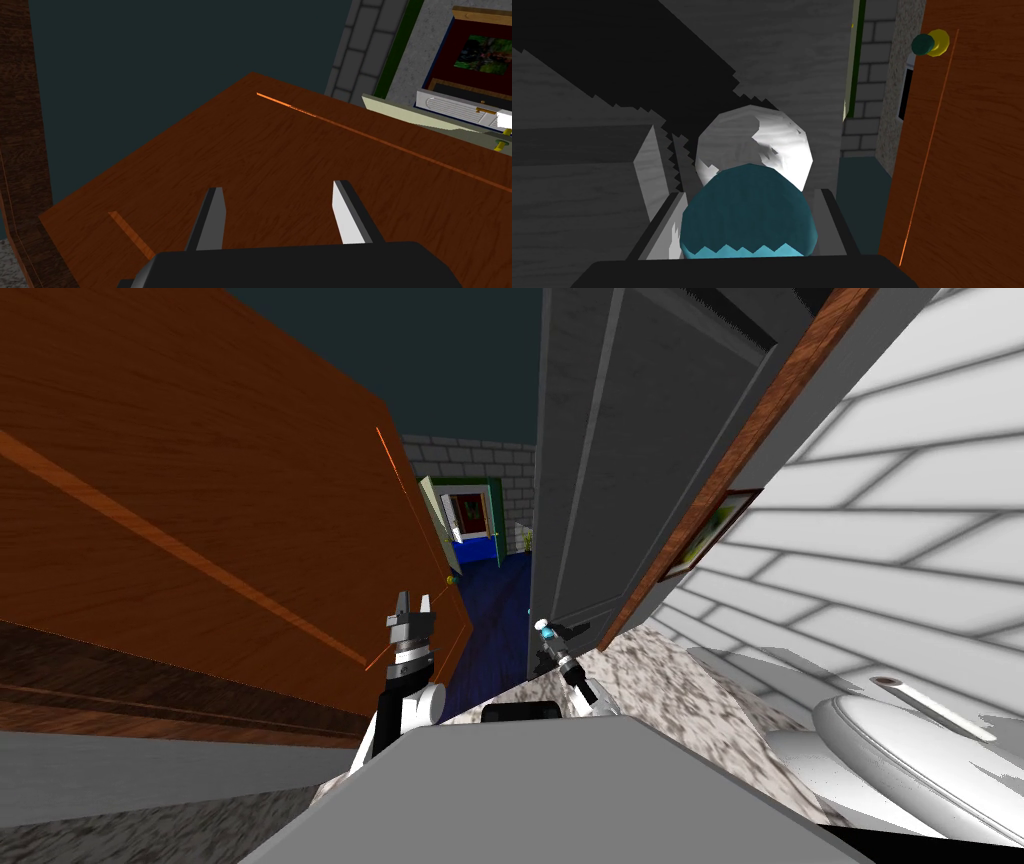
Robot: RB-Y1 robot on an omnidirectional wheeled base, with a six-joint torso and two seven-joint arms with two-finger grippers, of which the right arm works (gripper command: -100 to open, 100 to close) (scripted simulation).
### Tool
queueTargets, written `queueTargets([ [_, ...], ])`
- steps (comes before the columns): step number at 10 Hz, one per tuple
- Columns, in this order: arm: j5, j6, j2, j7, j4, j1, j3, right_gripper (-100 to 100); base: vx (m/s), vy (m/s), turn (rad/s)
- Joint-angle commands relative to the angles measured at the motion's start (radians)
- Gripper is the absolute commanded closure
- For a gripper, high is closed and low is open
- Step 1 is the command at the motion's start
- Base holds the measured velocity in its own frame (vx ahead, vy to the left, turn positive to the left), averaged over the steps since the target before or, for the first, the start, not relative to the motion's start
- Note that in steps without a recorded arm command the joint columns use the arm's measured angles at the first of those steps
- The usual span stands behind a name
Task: Push the door open
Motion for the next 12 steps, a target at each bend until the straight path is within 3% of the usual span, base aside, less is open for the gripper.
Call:
queueTargets([
  [1,0.000,-0.003,0.000,0.000,0.001,0.004,0.000,100,0.000,0.000,0.000],
  [2,0.000,-0.003,0.000,0.000,0.001,0.004,0.000,100,0.000,0.000,0.000],
  [12,-0.051,-0.001,-0.007,-0.250,0.014,-0.012,0.034,100,0.036,0.015,-0.028],
])
